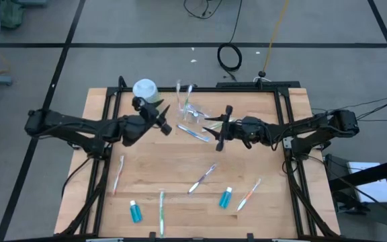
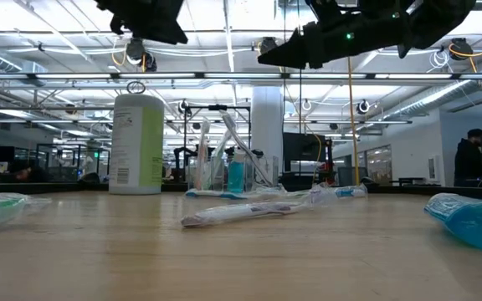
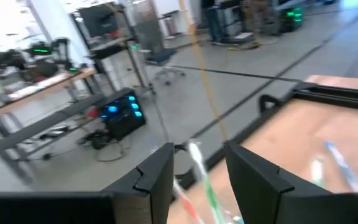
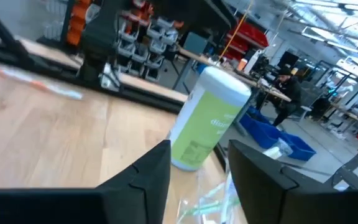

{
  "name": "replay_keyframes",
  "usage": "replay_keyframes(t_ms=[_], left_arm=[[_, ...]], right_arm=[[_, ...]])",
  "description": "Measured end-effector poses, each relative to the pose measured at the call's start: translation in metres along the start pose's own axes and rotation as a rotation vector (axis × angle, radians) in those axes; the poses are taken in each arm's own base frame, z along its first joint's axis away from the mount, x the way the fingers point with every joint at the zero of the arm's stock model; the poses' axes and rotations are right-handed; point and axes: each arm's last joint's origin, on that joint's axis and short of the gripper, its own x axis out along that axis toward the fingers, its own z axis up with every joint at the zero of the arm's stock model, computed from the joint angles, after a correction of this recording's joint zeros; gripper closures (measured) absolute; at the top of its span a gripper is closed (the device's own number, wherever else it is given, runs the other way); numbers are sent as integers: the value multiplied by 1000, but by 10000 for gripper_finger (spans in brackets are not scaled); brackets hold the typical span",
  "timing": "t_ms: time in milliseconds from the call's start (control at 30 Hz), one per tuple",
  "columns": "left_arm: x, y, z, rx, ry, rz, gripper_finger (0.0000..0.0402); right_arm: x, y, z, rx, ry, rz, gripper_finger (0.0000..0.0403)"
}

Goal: Pick & Place toothbrushing station
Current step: Put the right blue toothbrush into the transparent organizer

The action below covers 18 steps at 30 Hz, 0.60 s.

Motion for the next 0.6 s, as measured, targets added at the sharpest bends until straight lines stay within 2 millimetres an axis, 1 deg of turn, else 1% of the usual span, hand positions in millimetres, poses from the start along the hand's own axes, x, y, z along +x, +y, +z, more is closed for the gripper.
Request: replay_keyframes(t_ms=[133, 233, 400, 500, 600], left_arm=[[-13, -4, -1, 11, 13, -84, 249], [-17, -7, -1, 21, 9, -104, 250], [-15, -5, 3, -48, -14, -93, 250], [-11, -5, 1, -68, -6, -85, 249], [-4, -11, -5, -33, 26, -131, 249]], right_arm=[[0, 1, -5, 3, 49, 17, 216], [1, -1, -9, 32, 80, 17, 198], [2, -7, -17, 160, 143, -2, 186], [0, -7, -29, 172, 257, 15, 188], [-4, -5, -44, 167, 408, 45, 192]])
